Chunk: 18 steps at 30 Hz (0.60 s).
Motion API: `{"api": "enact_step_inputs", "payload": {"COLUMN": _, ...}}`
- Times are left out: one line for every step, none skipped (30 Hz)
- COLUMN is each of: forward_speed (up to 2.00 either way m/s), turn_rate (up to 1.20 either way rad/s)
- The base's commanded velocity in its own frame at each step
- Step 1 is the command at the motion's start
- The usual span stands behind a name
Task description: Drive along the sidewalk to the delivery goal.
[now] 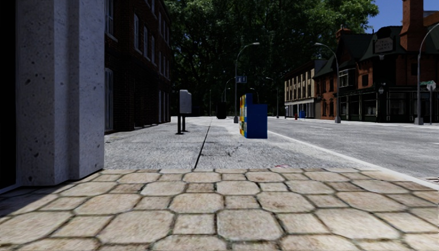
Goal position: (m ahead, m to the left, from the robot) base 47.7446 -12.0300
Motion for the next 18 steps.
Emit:
{"api": "enact_step_inputs", "payload": {"forward_speed": 2.00, "turn_rate": 0.11}}
{"api": "enact_step_inputs", "payload": {"forward_speed": 2.00, "turn_rate": 0.17}}
{"api": "enact_step_inputs", "payload": {"forward_speed": 2.00, "turn_rate": 0.18}}
{"api": "enact_step_inputs", "payload": {"forward_speed": 2.00, "turn_rate": 0.18}}
{"api": "enact_step_inputs", "payload": {"forward_speed": 2.00, "turn_rate": 0.08}}
{"api": "enact_step_inputs", "payload": {"forward_speed": 2.00, "turn_rate": 0.00}}
{"api": "enact_step_inputs", "payload": {"forward_speed": 2.00, "turn_rate": 0.00}}
{"api": "enact_step_inputs", "payload": {"forward_speed": 2.00, "turn_rate": 0.00}}
{"api": "enact_step_inputs", "payload": {"forward_speed": 2.00, "turn_rate": 0.00}}
{"api": "enact_step_inputs", "payload": {"forward_speed": 2.00, "turn_rate": 0.00}}
{"api": "enact_step_inputs", "payload": {"forward_speed": 2.00, "turn_rate": 0.00}}
{"api": "enact_step_inputs", "payload": {"forward_speed": 2.00, "turn_rate": 0.00}}
{"api": "enact_step_inputs", "payload": {"forward_speed": 2.00, "turn_rate": 0.00}}
{"api": "enact_step_inputs", "payload": {"forward_speed": 2.00, "turn_rate": 0.00}}
{"api": "enact_step_inputs", "payload": {"forward_speed": 2.00, "turn_rate": 0.00}}
{"api": "enact_step_inputs", "payload": {"forward_speed": 2.00, "turn_rate": 0.00}}
{"api": "enact_step_inputs", "payload": {"forward_speed": 2.00, "turn_rate": 0.00}}
{"api": "enact_step_inputs", "payload": {"forward_speed": 2.00, "turn_rate": 0.00}}
